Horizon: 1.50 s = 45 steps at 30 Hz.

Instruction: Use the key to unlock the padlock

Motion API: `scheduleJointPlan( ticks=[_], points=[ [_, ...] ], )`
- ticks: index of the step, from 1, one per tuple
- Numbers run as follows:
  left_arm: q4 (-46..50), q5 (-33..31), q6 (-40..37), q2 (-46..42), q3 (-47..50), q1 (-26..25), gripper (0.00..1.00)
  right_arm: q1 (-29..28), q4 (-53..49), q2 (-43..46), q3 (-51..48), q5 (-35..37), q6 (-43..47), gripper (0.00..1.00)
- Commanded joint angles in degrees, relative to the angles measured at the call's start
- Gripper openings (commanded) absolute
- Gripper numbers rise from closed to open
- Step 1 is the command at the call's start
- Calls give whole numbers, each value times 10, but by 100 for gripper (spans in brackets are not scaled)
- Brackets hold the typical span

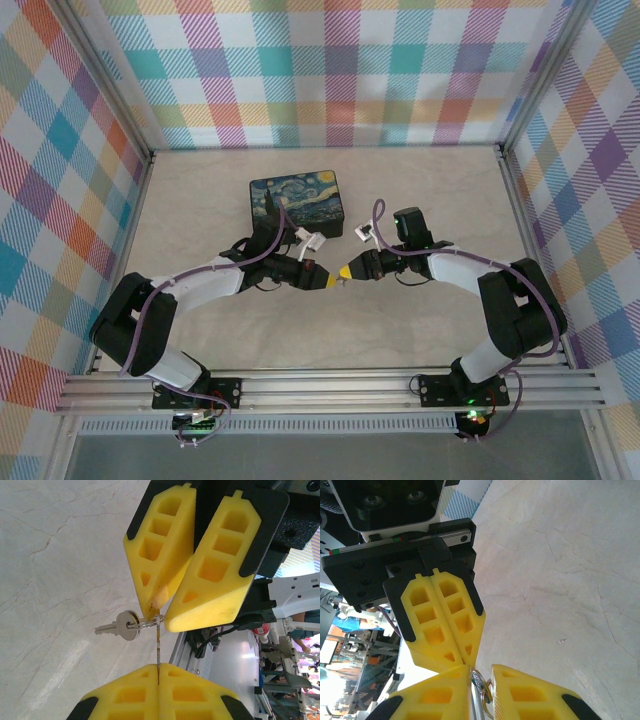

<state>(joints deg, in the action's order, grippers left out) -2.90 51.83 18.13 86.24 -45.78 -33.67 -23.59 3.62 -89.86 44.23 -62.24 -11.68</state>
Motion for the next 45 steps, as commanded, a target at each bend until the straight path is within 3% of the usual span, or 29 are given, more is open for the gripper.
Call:
scheduleJointPlan(
  ticks=[1,7,19,31,39,43,45],
  points=[
    [6,8,-15,-16,-10,-5,0,-2,10,-2,-10,-25,1,18],
    [2,11,-15,-16,-8,-5,0,-3,19,0,-20,-24,-5,23],
    [-7,15,-12,-19,0,-5,0,-10,45,-3,-25,-21,-26,19],
    [6,2,-22,-25,2,-4,0,-17,61,7,-43,-27,-26,3],
    [9,-46,6,-20,-6,18,0,-18,99,21,-75,-6,-59,0],
    [-2,-67,22,-17,-14,19,17,-17,163,11,-94,16,-127,0],
    [-14,-74,34,-12,-15,20,20,-17,183,4,-99,31,-158,0]
  ],
)
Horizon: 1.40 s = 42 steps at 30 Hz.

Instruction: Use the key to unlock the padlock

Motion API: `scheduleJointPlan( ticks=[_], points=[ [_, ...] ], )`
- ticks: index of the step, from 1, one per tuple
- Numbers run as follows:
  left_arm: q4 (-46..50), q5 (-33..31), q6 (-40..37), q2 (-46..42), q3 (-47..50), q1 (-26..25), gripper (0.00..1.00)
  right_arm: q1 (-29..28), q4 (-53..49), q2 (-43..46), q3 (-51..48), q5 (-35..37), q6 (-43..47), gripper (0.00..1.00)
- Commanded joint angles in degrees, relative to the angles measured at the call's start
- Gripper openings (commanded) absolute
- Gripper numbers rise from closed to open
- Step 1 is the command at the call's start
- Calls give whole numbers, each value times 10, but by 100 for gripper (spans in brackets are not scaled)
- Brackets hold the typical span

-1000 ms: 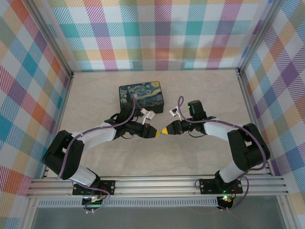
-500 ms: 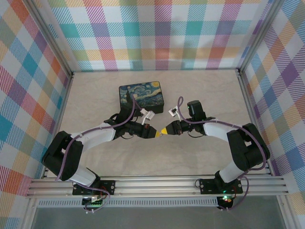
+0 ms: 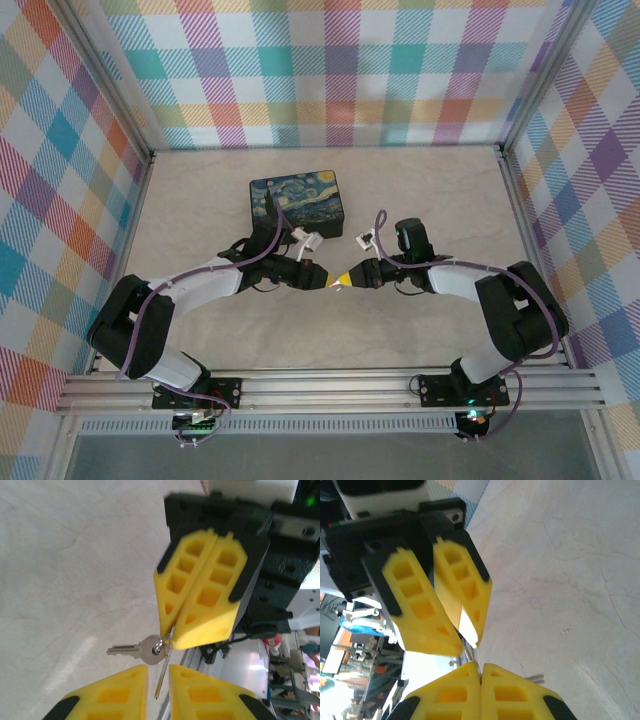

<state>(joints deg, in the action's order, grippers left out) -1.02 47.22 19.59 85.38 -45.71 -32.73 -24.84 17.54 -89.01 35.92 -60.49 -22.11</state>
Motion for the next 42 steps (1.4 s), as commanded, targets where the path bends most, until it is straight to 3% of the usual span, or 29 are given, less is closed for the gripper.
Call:
scheduleJointPlan(
  ticks=[1,9,14,17,21,34,42],
  points=[
    [-39,-31,27,0,-17,11,24,-5,51,-7,-18,23,-67,0],
    [-25,-115,64,-5,-22,14,45,-5,96,3,-31,79,-159,0],
    [48,-298,91,-26,-27,14,62,-5,69,19,-32,157,-212,0],
    [85,-407,103,-26,-30,14,66,-6,63,38,-45,206,-238,0],
    [88,-508,141,-13,-31,13,74,-15,19,62,-38,258,-244,0],
    [64,-652,162,115,-106,-29,72,-26,9,76,-36,280,-256,0],
    [51,-674,163,189,-159,-48,66,-28,24,56,-34,273,-257,0]
  ],
)
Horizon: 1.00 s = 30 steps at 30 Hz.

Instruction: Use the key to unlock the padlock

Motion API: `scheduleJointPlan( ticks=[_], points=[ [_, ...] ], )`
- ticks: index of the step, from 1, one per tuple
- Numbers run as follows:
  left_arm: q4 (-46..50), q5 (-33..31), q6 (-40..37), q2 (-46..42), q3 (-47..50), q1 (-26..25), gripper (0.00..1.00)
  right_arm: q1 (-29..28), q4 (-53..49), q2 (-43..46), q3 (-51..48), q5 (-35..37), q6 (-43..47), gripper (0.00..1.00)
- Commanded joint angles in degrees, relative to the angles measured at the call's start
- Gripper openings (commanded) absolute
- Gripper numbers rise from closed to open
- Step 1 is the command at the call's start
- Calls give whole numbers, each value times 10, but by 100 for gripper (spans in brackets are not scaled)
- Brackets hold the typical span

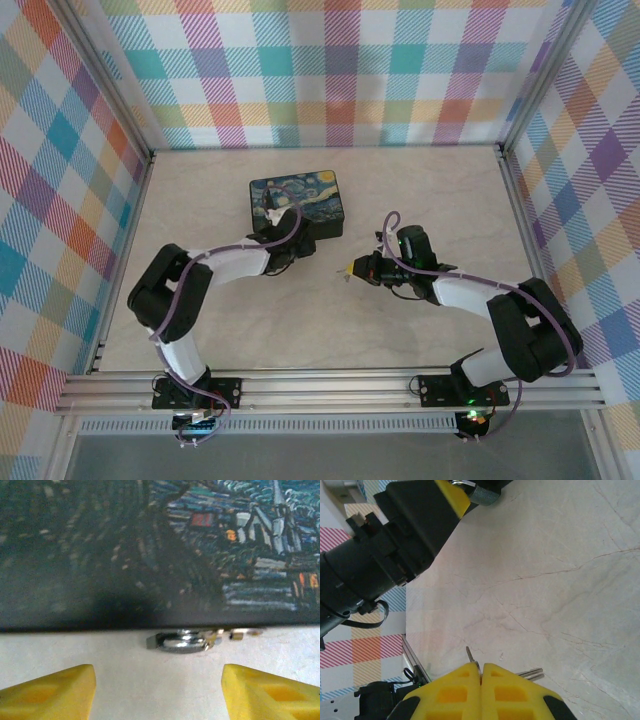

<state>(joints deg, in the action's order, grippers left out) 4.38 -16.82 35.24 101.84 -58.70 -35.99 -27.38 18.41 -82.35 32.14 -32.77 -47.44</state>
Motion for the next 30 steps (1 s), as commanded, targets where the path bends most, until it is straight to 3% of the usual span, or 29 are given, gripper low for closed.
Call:
scheduleJointPlan(
  ticks=[1,16,30],
  points=[
    [0,-36,7,34,-39,-17,65,-3,17,-12,3,-5,-4,0],
    [68,-116,66,119,-115,-21,44,-4,24,-12,-6,-7,-1,0],
    [67,-144,29,123,-123,-27,26,-4,35,-11,-18,-10,-1,0]
  ],
)
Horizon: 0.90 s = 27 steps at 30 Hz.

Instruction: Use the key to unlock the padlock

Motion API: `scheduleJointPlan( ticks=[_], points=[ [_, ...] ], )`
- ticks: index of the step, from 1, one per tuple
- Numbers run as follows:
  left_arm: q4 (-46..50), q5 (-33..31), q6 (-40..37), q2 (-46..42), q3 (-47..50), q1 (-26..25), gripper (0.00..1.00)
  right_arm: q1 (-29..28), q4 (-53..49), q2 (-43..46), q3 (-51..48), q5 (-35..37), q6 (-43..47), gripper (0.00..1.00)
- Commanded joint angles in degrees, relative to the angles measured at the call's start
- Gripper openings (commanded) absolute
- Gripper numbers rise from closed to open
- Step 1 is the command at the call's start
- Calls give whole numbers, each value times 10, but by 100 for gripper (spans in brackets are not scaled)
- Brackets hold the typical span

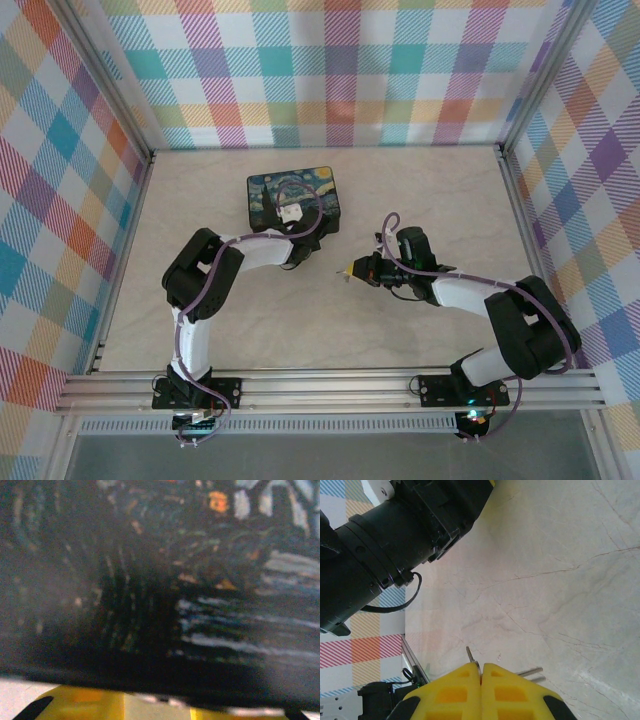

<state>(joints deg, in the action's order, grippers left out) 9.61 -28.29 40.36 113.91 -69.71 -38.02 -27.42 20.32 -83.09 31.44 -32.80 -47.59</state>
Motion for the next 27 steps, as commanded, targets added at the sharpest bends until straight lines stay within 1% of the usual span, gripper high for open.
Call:
scheduleJointPlan(
  ticks=[1,4,6,10,14,18,22,27],
  points=[
    [17,-29,-28,2,-13,-7,24,-4,15,-3,-11,-9,0,0],
    [31,-23,-43,-12,-16,-7,17,-4,12,0,-12,-8,2,0],
    [56,-13,-48,-26,-20,-8,17,-4,5,4,-11,-5,4,0],
    [165,34,-54,-33,-67,-8,18,-4,-13,13,-8,4,11,0],
    [208,80,-58,-56,-78,-8,18,-4,-19,20,-11,9,13,0],
    [262,114,-64,-79,-91,-9,17,-4,-22,34,-18,12,13,0],
    [321,155,-74,-103,-110,-9,17,-4,-66,63,-14,20,31,0],
    [398,168,-86,-138,-139,-9,16,-4,-136,106,-3,36,60,0]
  ],
)
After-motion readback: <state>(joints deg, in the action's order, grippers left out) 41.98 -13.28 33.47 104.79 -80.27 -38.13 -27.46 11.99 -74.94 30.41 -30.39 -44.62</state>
